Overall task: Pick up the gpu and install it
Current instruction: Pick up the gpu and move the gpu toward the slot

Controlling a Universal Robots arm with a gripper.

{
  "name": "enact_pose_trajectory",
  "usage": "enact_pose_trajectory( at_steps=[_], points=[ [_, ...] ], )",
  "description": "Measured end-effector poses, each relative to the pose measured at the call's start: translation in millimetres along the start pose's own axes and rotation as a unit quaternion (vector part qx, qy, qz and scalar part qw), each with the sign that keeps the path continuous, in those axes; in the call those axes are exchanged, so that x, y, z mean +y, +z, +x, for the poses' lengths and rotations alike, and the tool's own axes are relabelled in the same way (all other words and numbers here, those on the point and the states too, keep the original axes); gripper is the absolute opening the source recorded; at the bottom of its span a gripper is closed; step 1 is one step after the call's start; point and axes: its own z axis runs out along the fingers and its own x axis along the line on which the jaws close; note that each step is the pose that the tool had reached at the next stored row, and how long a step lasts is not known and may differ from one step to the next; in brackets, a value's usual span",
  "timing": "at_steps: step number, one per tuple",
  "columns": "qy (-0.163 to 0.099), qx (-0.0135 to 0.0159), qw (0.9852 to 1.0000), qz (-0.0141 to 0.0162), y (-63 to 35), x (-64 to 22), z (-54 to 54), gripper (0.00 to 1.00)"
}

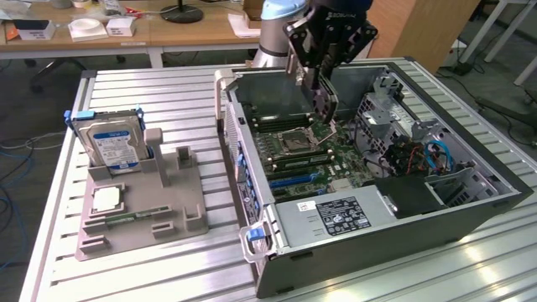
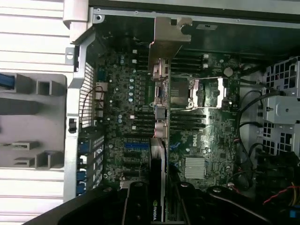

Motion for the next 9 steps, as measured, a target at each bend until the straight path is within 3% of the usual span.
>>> enact_pose_trajectory(
  at_steps=[9],
  points=[
    [0.0,0.0,1.0,0.0,0.8,-1.3,-34.5,0.26]
  ],
)
